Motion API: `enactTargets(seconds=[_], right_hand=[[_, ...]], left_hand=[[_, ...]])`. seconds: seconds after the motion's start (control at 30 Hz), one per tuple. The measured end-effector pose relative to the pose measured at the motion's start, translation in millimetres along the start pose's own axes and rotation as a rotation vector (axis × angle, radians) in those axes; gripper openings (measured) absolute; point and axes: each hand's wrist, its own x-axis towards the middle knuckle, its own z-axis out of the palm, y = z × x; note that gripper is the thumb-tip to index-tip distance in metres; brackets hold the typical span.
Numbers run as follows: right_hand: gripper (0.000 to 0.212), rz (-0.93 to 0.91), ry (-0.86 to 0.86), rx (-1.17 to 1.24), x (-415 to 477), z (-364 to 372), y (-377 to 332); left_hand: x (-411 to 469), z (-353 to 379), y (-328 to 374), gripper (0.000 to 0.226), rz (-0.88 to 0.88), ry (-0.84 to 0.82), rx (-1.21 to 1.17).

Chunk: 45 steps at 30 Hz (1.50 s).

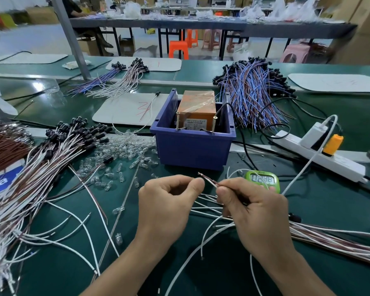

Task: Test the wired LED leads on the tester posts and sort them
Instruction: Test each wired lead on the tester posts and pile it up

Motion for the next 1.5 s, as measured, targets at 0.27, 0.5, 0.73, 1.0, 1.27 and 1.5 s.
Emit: enactTargets(seconds=[0.27, 0.5, 0.73, 1.0, 1.27, 1.5], right_hand=[[0.010, 0.063, -0.073, 0.148, 1, 0, -3], [0.009, 0.109, 0.081, 0.150, 5, -5, 0], [0.008, 0.142, 0.021, 0.243, 3, 3, -5], [0.015, 0.176, 0.129, 0.041, 16, -21, -4], [0.009, 0.106, 0.088, -0.074, 61, -43, -18], [0.011, 0.142, 0.107, -0.028, 55, -31, -8]], left_hand=[[-3, 5, 7, 0.012, -0.165, -0.308, -0.509], [5, 0, 8, 0.011, -0.326, -0.279, -0.540], [-2, 9, 13, 0.017, -0.288, -0.269, -0.519], [17, -9, 7, 0.018, -0.228, 0.137, -0.374], [44, -30, 9, 0.019, -0.117, 0.294, -0.121], [60, -35, 12, 0.014, 0.068, 0.293, 0.137]])
